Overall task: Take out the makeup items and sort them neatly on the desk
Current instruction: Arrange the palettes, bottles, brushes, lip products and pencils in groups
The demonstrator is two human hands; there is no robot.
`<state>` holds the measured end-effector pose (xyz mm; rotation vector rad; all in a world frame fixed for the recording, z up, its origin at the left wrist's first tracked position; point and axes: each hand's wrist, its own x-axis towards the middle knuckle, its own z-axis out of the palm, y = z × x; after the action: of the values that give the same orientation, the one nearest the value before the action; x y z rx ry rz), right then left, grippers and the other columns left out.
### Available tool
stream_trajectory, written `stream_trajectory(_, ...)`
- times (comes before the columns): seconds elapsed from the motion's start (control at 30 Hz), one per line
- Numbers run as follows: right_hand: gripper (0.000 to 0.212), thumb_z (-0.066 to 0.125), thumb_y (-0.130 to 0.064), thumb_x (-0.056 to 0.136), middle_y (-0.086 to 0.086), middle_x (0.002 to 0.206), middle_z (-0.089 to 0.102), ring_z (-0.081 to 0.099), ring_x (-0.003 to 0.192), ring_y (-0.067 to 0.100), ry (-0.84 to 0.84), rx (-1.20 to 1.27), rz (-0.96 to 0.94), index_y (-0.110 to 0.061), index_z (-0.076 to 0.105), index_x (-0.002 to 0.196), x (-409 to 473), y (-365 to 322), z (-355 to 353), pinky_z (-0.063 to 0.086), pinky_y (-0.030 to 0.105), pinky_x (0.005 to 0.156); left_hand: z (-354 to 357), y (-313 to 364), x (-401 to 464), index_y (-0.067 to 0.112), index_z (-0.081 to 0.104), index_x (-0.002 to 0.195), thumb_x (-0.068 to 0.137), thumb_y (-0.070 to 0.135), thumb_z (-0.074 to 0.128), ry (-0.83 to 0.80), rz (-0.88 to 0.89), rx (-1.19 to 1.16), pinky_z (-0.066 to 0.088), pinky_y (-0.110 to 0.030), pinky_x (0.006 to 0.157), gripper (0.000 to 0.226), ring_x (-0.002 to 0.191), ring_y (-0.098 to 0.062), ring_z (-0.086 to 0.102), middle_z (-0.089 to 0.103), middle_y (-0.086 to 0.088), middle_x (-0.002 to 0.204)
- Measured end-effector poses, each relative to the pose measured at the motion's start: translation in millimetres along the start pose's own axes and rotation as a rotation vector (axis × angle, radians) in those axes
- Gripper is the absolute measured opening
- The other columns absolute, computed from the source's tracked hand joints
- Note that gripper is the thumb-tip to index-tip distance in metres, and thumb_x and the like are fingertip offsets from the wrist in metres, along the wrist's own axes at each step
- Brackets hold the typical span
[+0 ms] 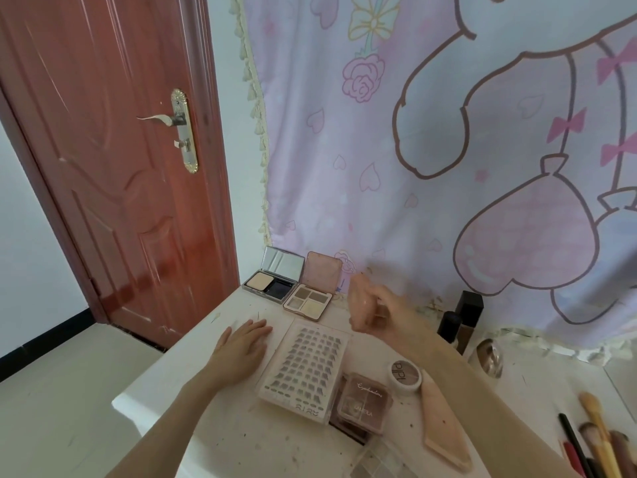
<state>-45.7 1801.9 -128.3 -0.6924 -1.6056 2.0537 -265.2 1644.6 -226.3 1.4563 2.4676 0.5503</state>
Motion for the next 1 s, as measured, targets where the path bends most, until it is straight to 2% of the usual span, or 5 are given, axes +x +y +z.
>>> stream_trajectory(0.2,0.063,0.07,-0.04,0.067,0.019,0.107,0.055,0.063,0.084,0.034,-0.046,0.346,0.19,-0.007,0.058,0.119,-13,-3,4,0.057,0.041,0.066,-41,65,-12,0.038,0.032,0.135,0.086,0.04,0.058,0.145,0.189,-0.469,0.025,-0.009,0.097,0.055,0.121,0.007,0.034,0.035,0.018,0.139)
stream_trajectory(0.43,0.067,0.068,-0.061,0.063,0.019,0.1,0.06,0.065,0.08,0.029,-0.114,0.135,0.2,-0.012,0.067,0.108,-21,-5,10,0.056,0.034,0.065,-59,133,-22,0.045,0.02,0.138,0.067,0.046,0.077,0.056,0.553,-0.286,0.011,-0.003,0.105,0.091,0.131,0.015,0.015,0.021,0.03,0.142)
stream_trajectory(0.57,0.075,0.063,-0.067,0.061,0.015,0.091,0.06,0.062,0.071,0.024,-0.148,0.073,0.18,-0.011,0.065,0.11,-27,-7,6,0.054,0.033,0.062,-58,140,-24,0.05,0.023,0.131,0.068,0.046,0.077,0.143,0.55,-0.242,0.006,0.001,0.1,0.083,0.119,0.025,0.012,0.02,0.04,0.13)
stream_trajectory(0.7,0.064,0.056,-0.061,0.072,0.009,0.098,0.063,0.06,0.084,0.018,-0.212,0.019,0.089,-0.013,0.065,0.114,-32,-12,2,0.052,0.03,0.075,-60,144,-25,0.039,0.038,0.131,0.065,0.053,0.073,0.192,0.463,-0.445,0.032,-0.026,0.104,0.076,0.123,-0.003,0.039,0.046,0.02,0.129)
stream_trajectory(1.0,0.053,0.064,-0.055,0.069,0.015,0.097,0.069,0.066,0.085,0.023,-0.189,0.068,0.087,-0.019,0.067,0.107,-34,-18,7,0.054,0.031,0.075,-63,146,-23,0.039,0.036,0.131,0.066,0.043,0.079,0.168,0.432,-0.464,0.036,-0.021,0.096,0.078,0.114,0.001,0.044,0.046,0.02,0.124)
